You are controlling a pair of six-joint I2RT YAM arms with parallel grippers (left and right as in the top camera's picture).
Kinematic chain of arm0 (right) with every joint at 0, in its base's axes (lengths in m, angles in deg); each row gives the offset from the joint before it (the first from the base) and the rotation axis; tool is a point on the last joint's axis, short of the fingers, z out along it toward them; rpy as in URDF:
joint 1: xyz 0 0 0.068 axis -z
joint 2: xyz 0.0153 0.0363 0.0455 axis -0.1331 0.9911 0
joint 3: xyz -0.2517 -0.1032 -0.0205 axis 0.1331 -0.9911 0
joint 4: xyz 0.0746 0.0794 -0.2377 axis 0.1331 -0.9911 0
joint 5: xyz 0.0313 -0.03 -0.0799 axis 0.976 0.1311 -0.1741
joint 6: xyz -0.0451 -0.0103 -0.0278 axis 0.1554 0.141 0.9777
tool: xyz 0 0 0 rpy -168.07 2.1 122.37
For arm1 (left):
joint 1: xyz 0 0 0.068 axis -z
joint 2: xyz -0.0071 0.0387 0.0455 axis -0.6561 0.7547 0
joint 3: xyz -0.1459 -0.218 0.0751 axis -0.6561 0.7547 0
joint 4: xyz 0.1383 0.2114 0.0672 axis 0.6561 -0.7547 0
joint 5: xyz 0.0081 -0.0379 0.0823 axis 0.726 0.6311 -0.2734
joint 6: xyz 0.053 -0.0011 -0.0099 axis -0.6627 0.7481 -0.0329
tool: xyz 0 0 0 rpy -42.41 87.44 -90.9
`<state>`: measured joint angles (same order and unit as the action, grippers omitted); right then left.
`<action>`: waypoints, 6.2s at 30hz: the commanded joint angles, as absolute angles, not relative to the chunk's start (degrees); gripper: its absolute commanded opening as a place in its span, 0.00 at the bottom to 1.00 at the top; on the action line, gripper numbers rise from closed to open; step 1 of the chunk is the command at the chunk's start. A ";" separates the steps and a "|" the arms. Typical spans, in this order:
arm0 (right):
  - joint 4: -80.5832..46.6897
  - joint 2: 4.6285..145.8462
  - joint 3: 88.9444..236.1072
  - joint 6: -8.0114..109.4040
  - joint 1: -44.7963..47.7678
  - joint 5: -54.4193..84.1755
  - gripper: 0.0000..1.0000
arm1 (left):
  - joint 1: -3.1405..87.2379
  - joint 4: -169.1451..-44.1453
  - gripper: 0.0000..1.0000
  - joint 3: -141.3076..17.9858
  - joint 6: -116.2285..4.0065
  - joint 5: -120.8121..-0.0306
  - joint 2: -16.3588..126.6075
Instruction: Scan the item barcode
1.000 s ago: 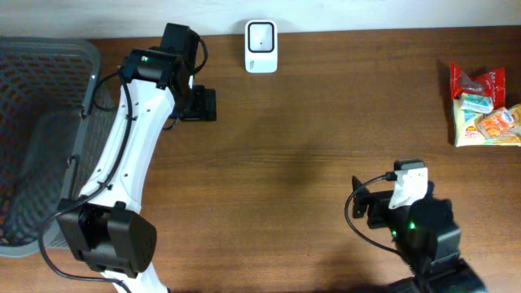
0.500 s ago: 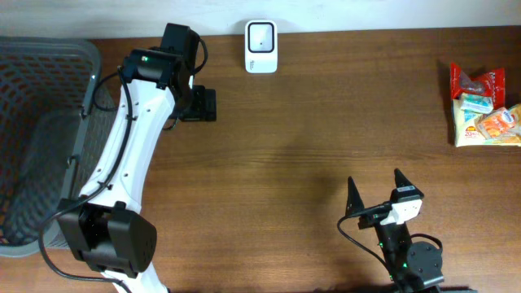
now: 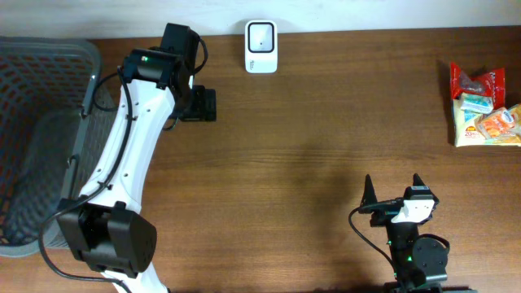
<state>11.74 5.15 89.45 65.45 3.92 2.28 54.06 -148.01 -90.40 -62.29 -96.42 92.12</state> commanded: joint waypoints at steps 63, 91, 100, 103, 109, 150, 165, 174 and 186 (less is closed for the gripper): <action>11.37 4.65 88.97 65.89 4.29 3.44 0.99 | 46.52 -69.24 0.99 17.70 -79.79 -86.13 -5.52; 11.37 4.65 88.97 65.87 4.29 3.44 0.99 | 38.26 -77.43 0.99 17.75 -74.68 -89.29 -16.25; 11.37 4.65 88.97 65.89 4.29 3.44 0.99 | 38.37 -77.46 0.99 17.75 -75.66 -88.86 -16.25; 11.37 4.65 88.97 65.89 4.29 3.44 0.99 | 38.37 -77.28 0.99 17.75 -75.66 -88.90 -16.25; 11.37 4.65 88.97 65.89 4.29 3.44 0.99 | 38.37 -77.24 0.99 17.72 -75.66 -88.88 -16.23; 11.37 4.65 88.97 65.87 4.29 3.44 0.99 | 38.37 -77.24 0.99 17.72 -75.64 -88.88 -16.23; 11.37 4.65 88.97 65.87 4.29 3.44 0.99 | 38.37 -77.24 0.99 17.72 -75.66 -88.88 -16.23; 11.37 4.65 88.97 65.87 4.29 3.44 0.99 | 38.37 -77.26 0.99 17.72 -75.66 -88.88 -16.23; 11.37 4.65 88.97 65.87 4.29 3.44 0.98 | 38.37 -77.26 0.99 17.72 -75.66 -88.88 -16.23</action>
